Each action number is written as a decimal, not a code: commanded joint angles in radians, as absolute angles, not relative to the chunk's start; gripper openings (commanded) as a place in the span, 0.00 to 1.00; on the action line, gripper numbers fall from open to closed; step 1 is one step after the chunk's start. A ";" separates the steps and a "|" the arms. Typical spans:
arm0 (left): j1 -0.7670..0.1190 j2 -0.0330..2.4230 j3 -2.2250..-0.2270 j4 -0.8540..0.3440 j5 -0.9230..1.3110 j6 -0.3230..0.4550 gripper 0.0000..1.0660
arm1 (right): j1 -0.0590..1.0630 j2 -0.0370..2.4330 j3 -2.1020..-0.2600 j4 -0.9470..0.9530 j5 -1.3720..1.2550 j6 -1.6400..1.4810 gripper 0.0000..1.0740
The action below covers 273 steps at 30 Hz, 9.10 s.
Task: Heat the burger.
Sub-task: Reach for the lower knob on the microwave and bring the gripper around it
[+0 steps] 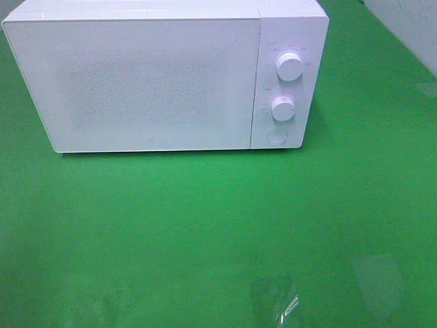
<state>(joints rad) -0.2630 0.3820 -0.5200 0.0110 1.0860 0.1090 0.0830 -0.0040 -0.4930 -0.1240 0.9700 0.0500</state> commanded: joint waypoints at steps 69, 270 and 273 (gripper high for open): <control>0.030 -0.029 -0.518 0.000 1.069 0.109 0.94 | 0.076 -0.031 -0.491 -0.122 0.960 0.038 0.70; 0.030 -0.022 -0.518 0.000 1.069 0.110 0.94 | 0.606 2.105 -0.836 0.608 -1.316 1.364 0.01; 0.030 -0.022 -0.518 0.000 1.069 0.110 0.94 | 0.605 2.105 -0.835 0.613 -1.317 1.350 0.02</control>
<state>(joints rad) 0.0310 -0.0050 -0.5200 0.0070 1.0820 0.1090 0.6270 2.1070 -0.8050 0.6580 -1.1860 1.3520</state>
